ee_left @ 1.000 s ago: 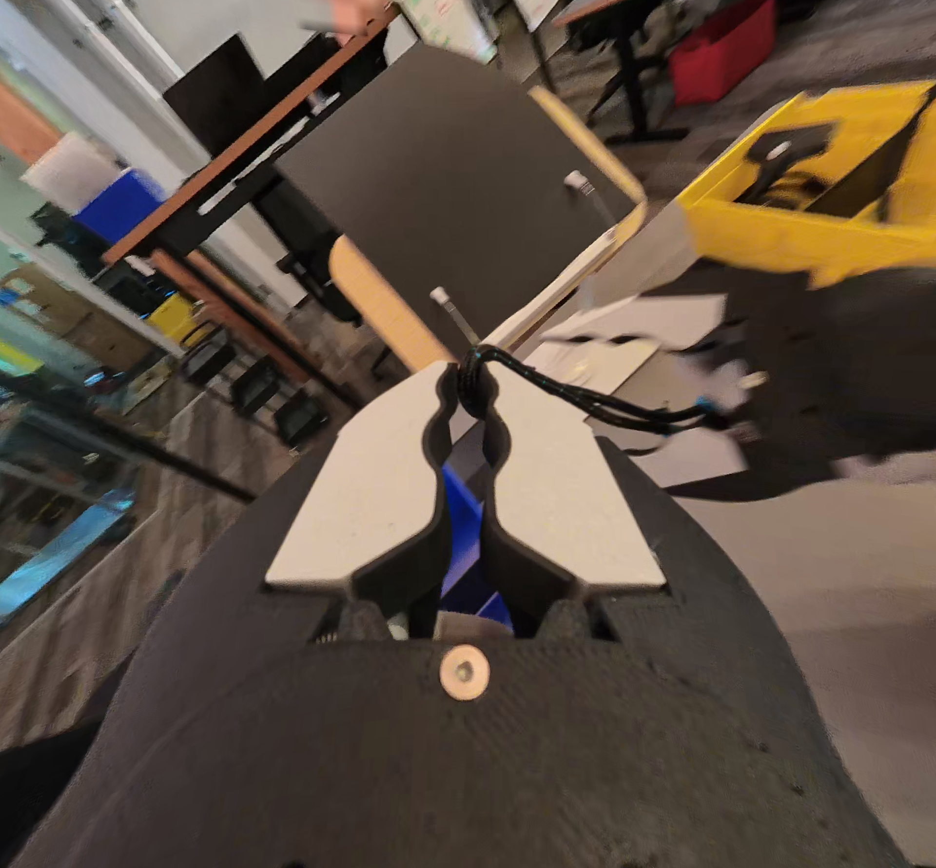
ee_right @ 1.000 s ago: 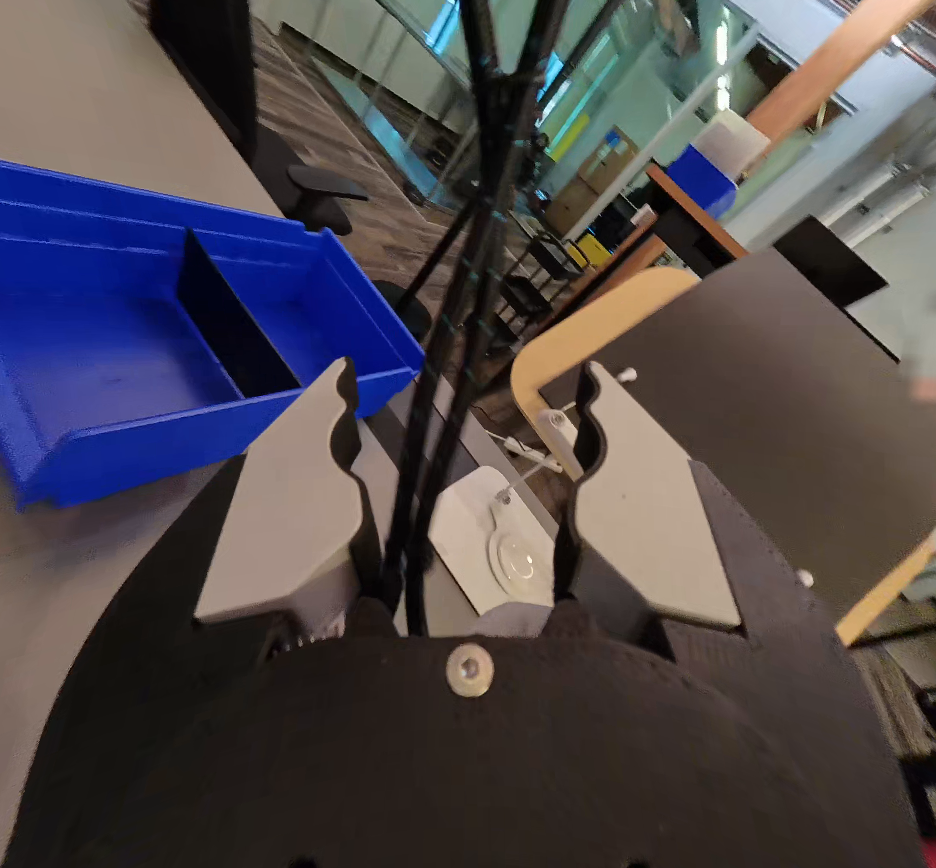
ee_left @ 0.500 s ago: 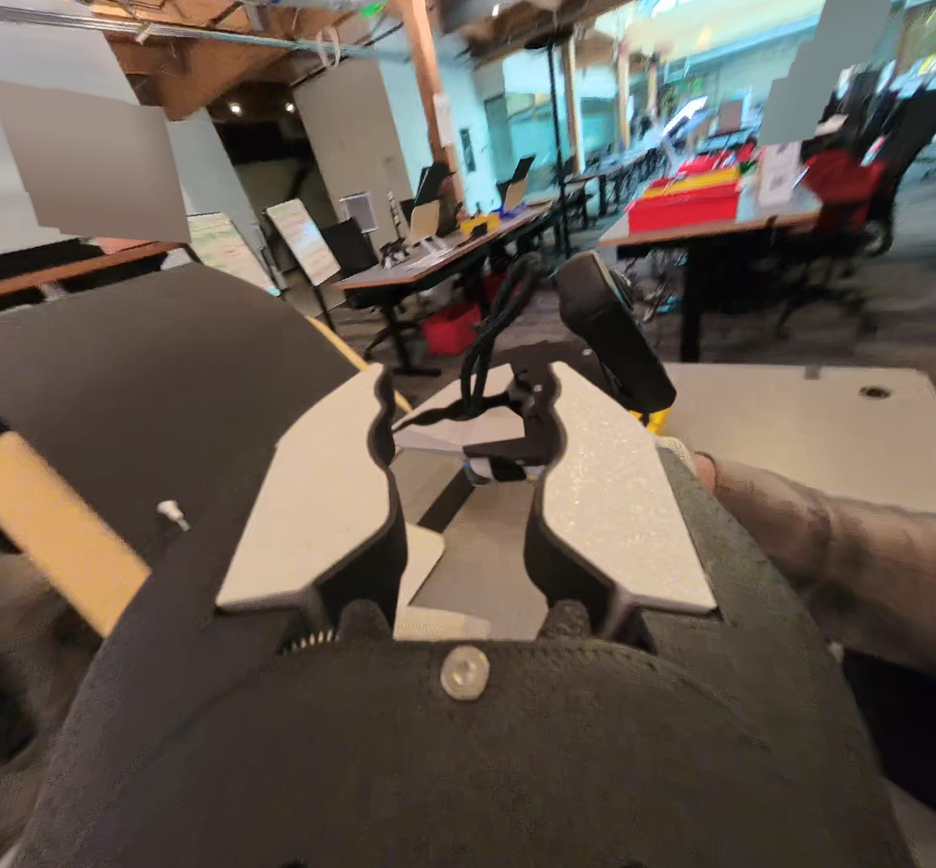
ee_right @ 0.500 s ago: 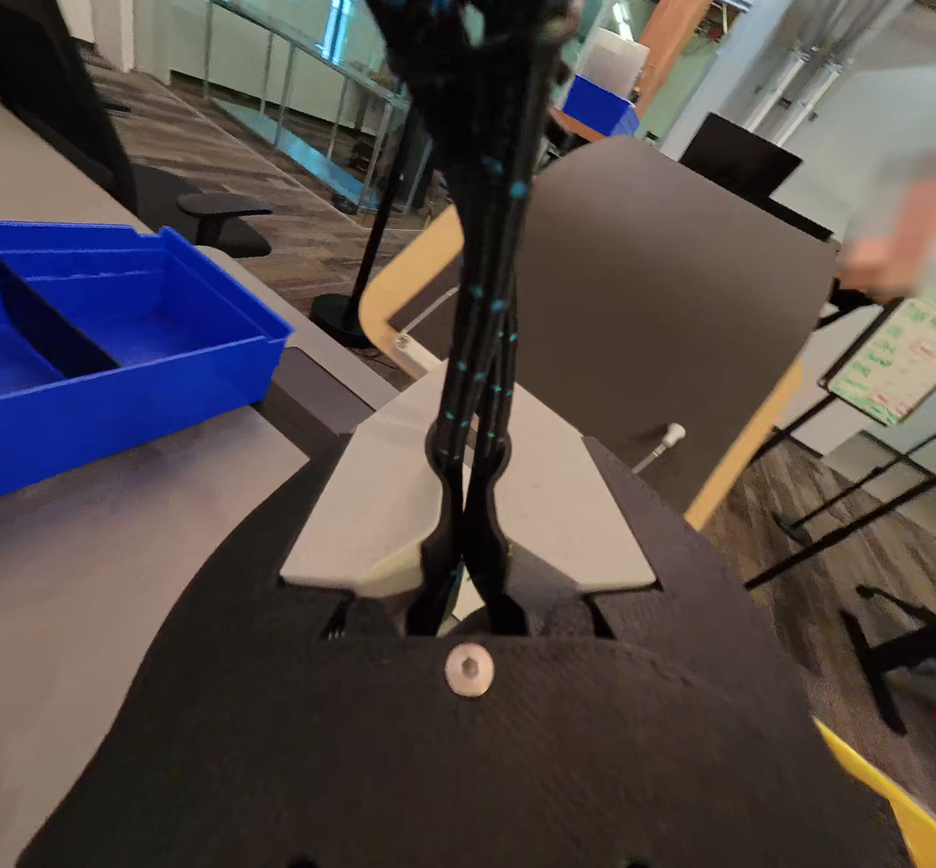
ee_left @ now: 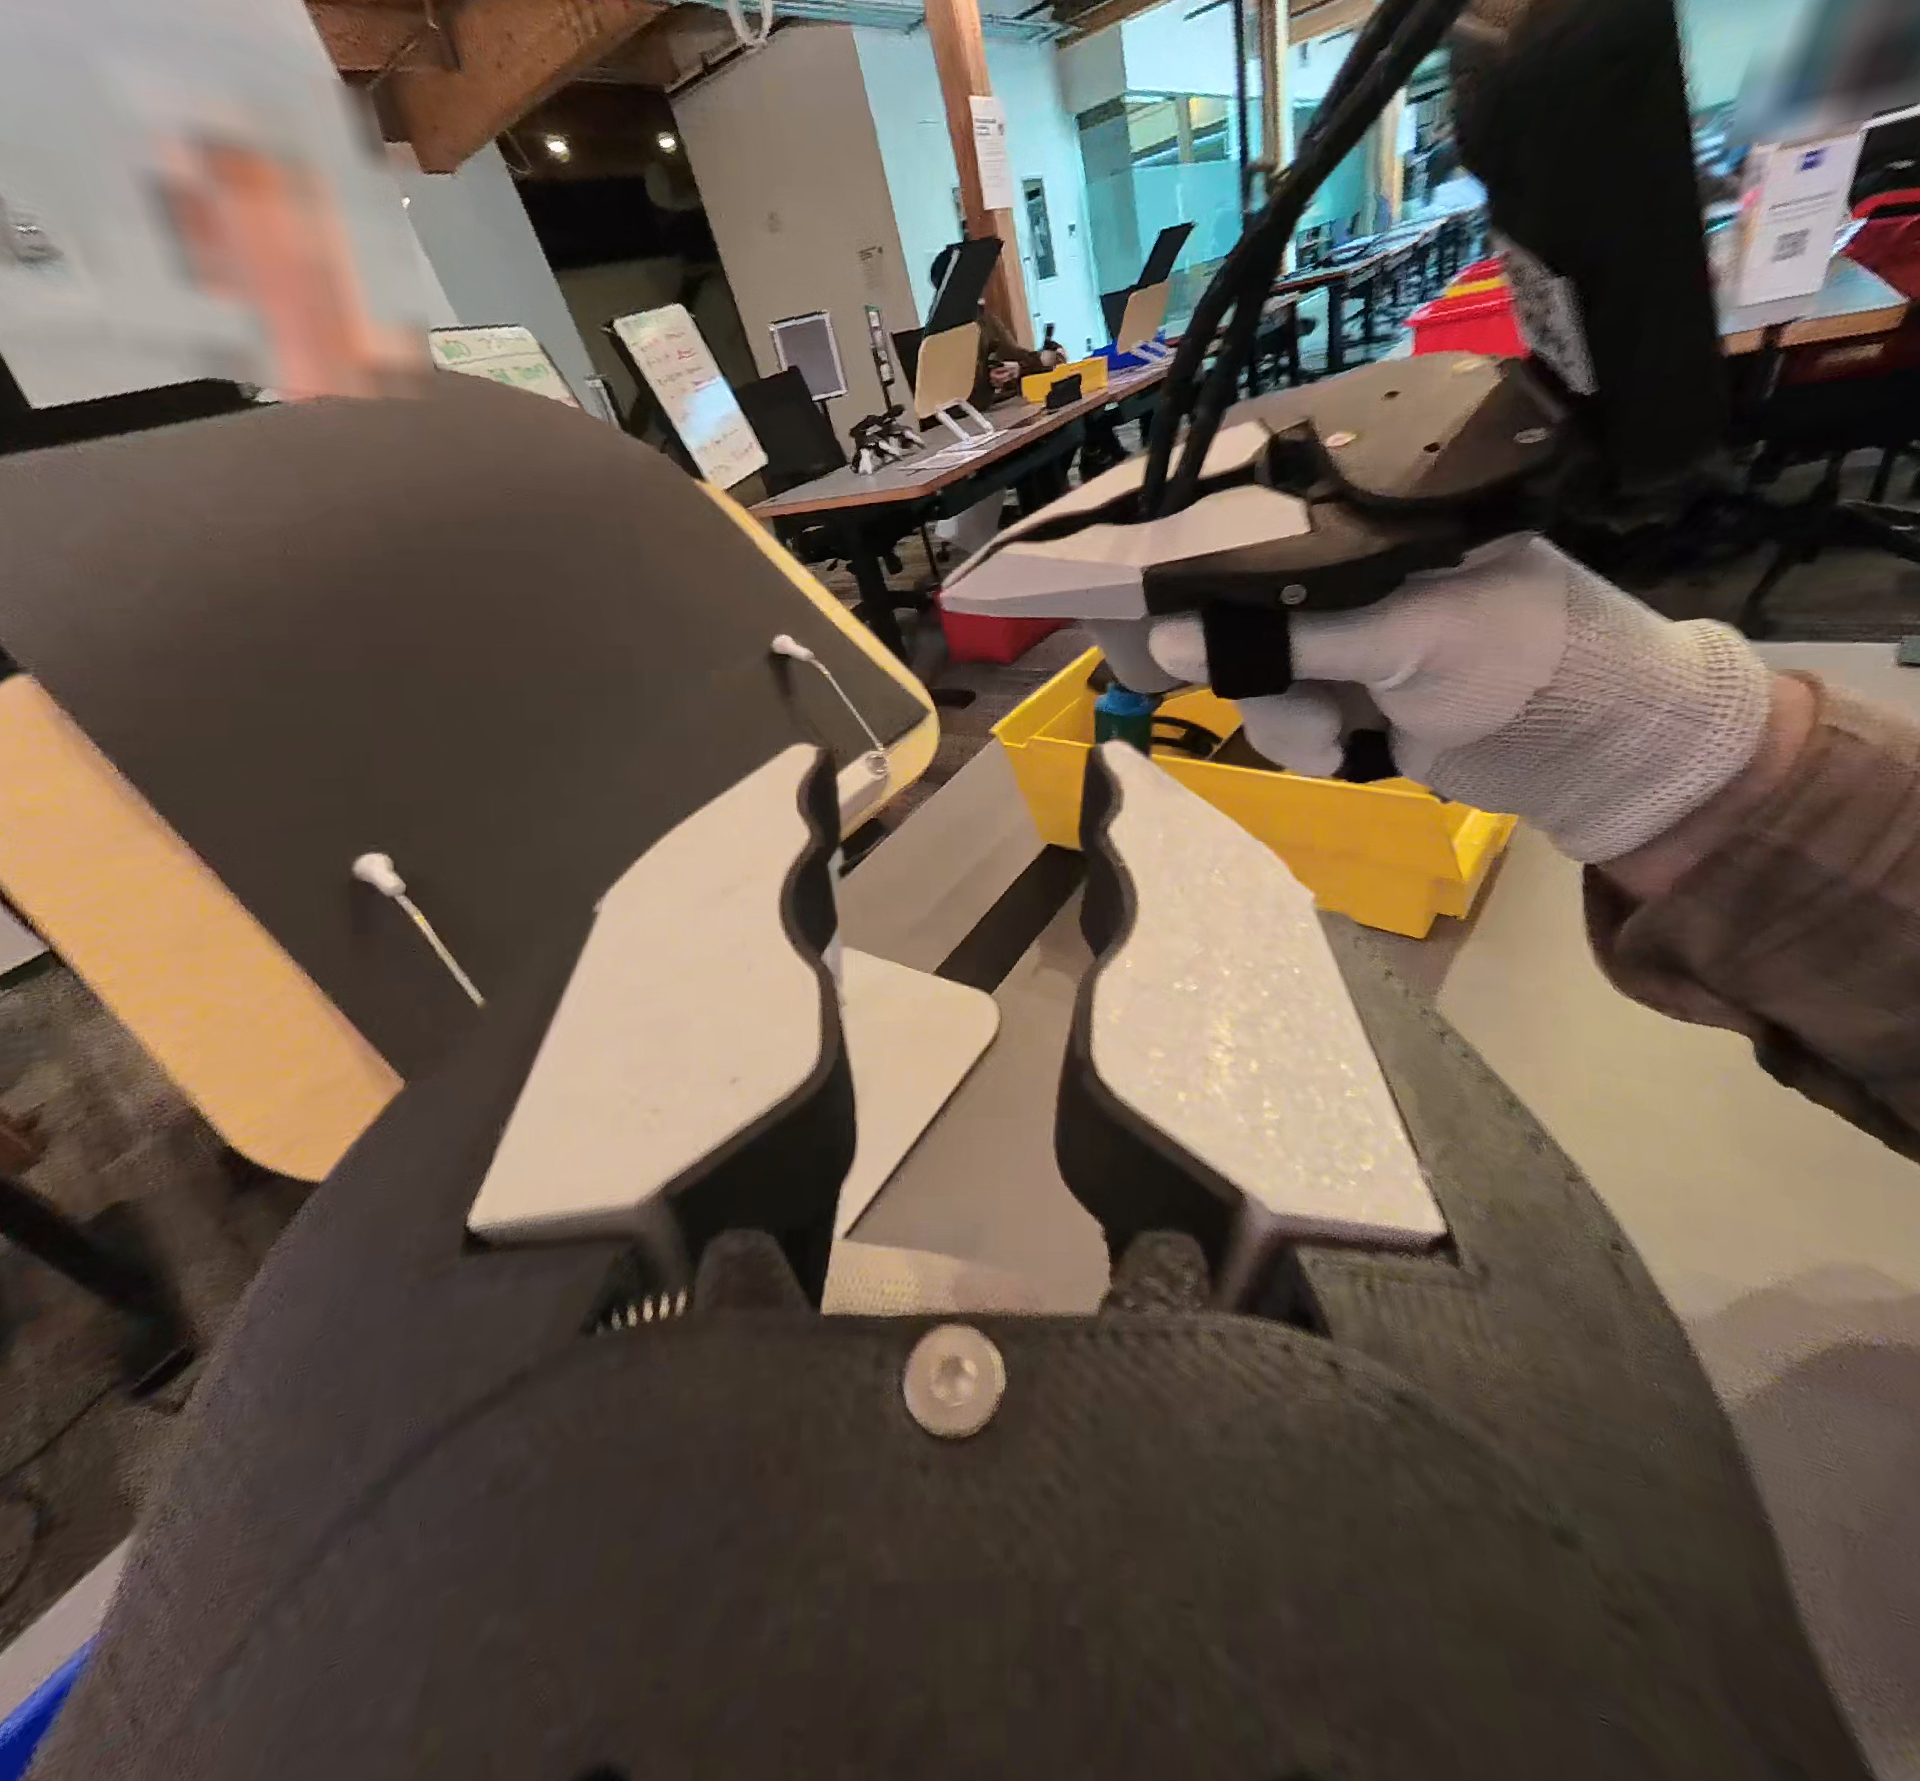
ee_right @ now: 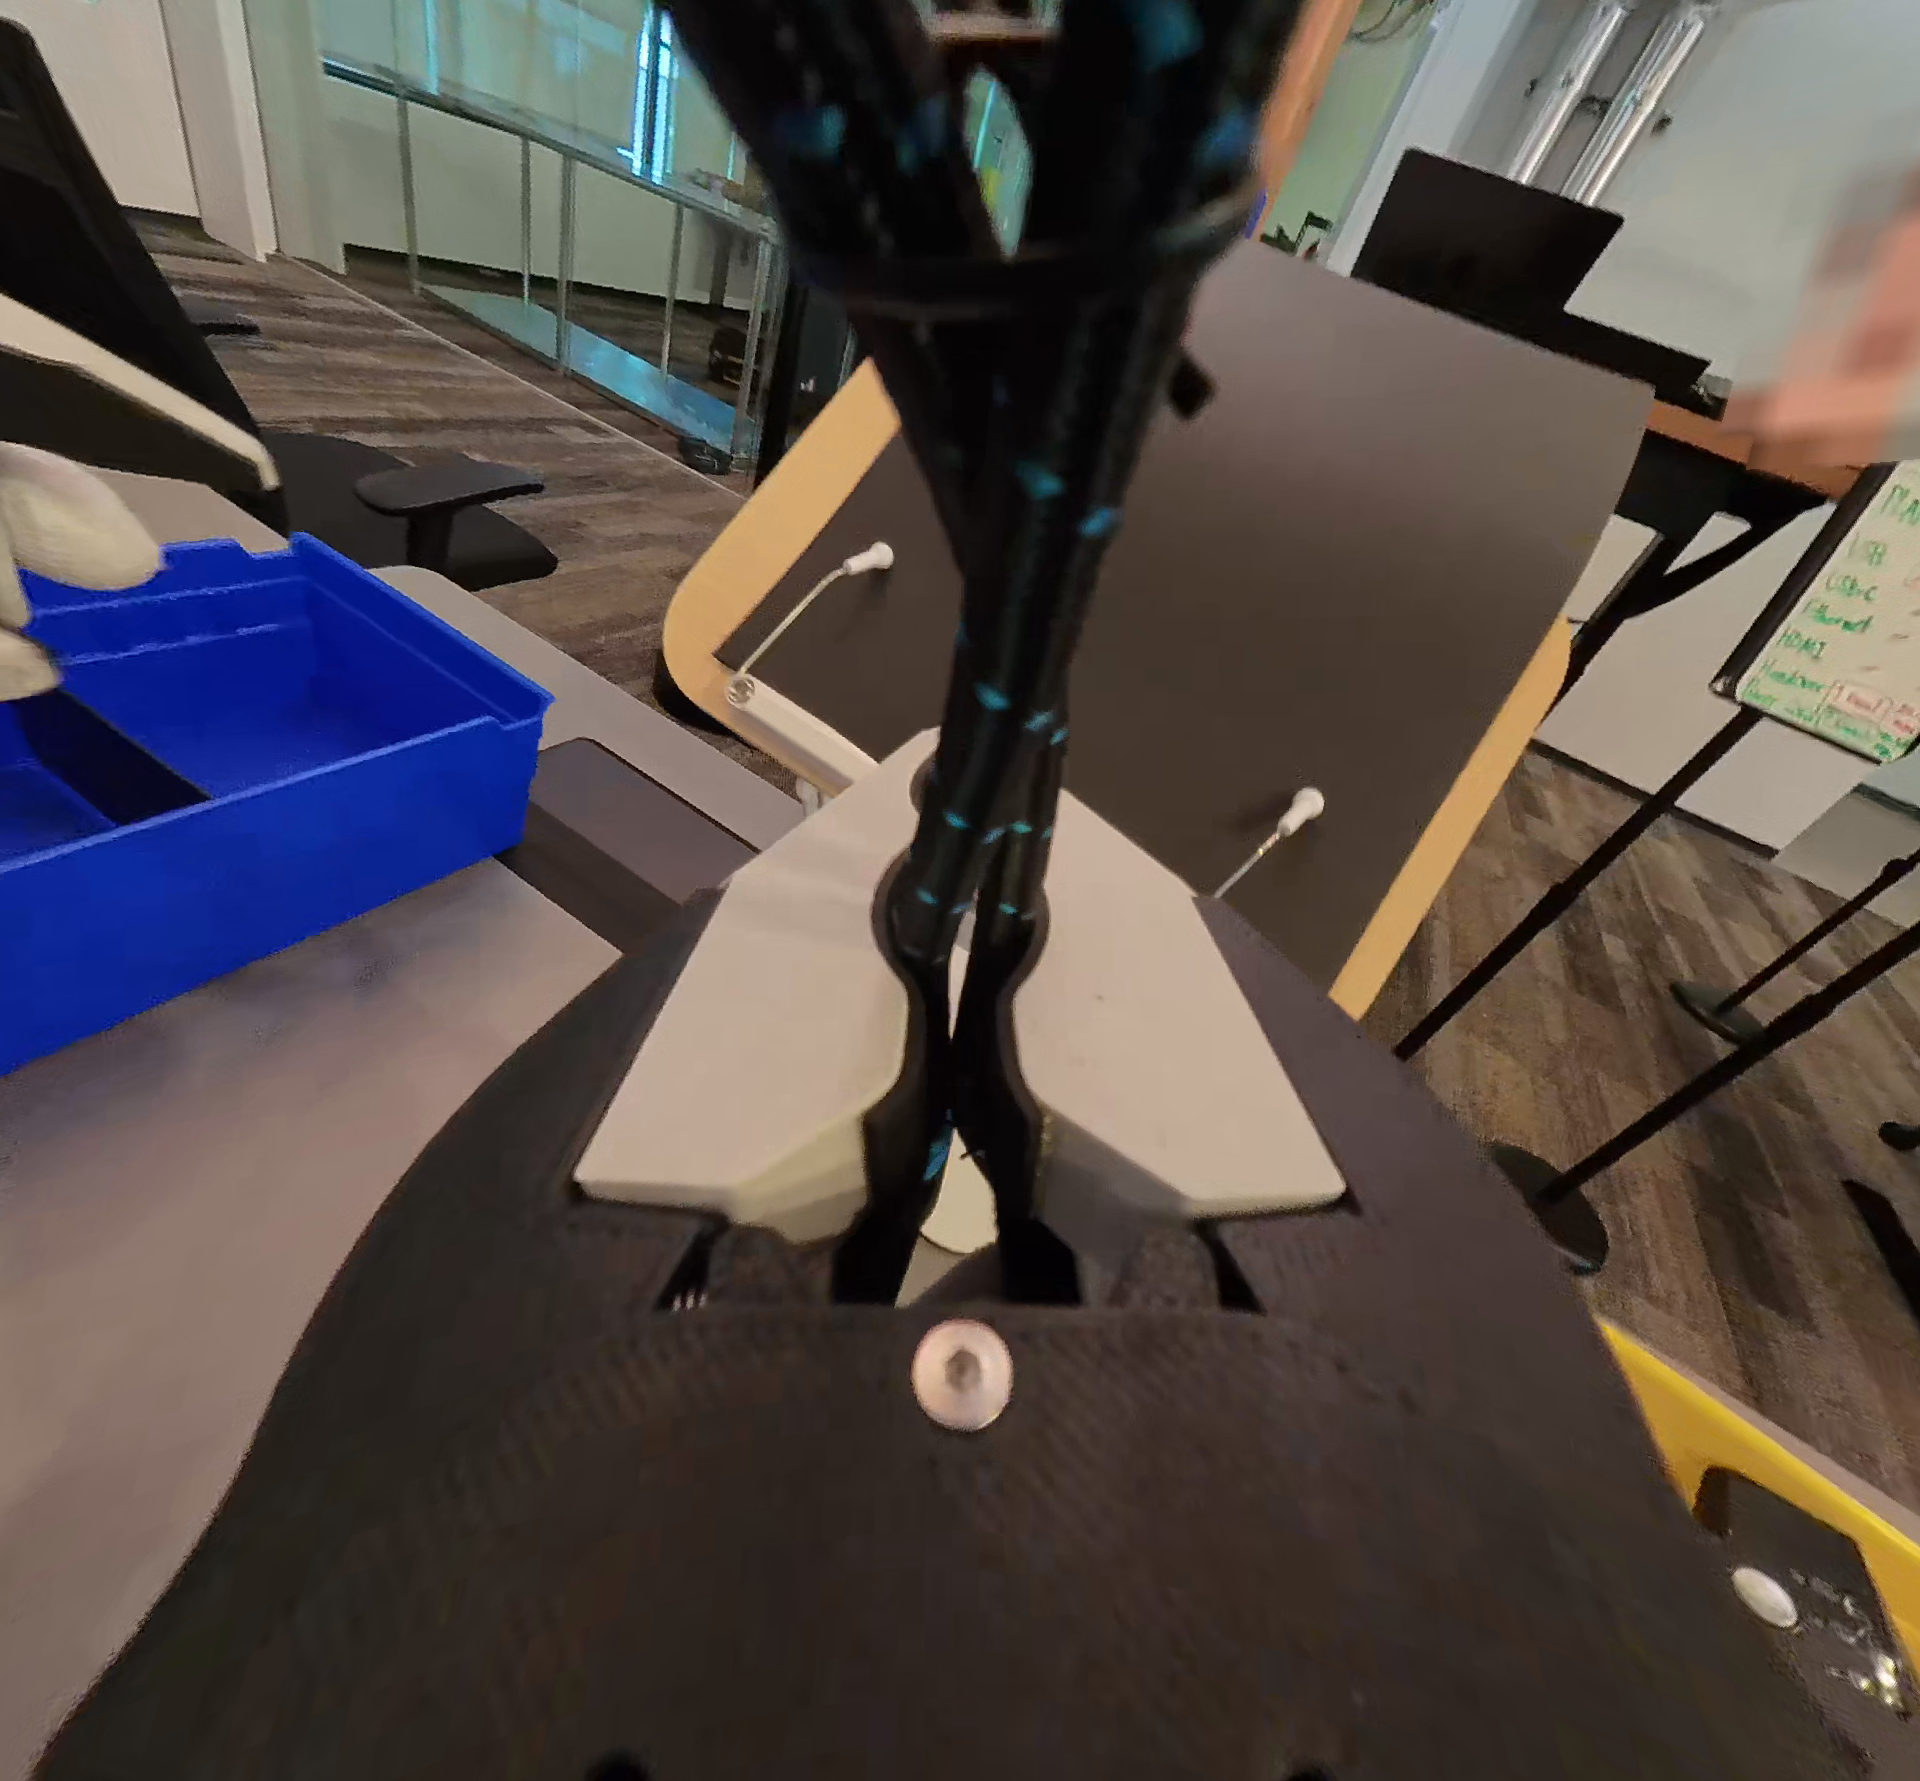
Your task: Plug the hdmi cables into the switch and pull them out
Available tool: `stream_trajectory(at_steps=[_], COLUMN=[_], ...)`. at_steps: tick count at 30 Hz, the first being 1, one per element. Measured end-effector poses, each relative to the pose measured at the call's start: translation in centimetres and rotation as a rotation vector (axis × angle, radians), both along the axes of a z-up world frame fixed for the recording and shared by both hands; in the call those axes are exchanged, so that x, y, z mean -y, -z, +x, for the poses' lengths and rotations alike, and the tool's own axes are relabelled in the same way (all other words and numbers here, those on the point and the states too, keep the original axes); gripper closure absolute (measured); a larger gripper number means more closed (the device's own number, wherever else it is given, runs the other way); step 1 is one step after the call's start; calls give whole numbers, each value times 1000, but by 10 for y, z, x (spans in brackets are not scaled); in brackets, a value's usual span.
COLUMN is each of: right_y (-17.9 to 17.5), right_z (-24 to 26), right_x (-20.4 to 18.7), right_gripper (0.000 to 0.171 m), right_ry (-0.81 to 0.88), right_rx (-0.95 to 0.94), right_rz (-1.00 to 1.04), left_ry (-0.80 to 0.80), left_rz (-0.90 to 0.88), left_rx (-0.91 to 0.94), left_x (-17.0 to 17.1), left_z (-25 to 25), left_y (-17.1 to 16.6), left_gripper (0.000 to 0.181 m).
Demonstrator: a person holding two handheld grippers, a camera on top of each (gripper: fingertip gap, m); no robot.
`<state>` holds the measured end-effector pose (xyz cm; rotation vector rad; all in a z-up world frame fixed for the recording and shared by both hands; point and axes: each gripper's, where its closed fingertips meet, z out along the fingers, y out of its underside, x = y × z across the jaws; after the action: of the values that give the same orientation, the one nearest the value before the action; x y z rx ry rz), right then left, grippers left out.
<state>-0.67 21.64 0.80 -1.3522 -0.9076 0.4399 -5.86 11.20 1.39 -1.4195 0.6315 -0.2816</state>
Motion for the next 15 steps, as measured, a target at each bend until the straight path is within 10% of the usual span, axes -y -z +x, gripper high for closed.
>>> stream_trajectory(at_steps=[15], right_y=[-90], right_z=[43], right_x=[60], right_gripper=[171], right_ry=[73], right_rx=[150], right_rz=[232], left_ry=[36], left_rz=[66], left_rx=[-4], left_x=[31], left_z=[0], left_y=[-30], left_gripper=[140])
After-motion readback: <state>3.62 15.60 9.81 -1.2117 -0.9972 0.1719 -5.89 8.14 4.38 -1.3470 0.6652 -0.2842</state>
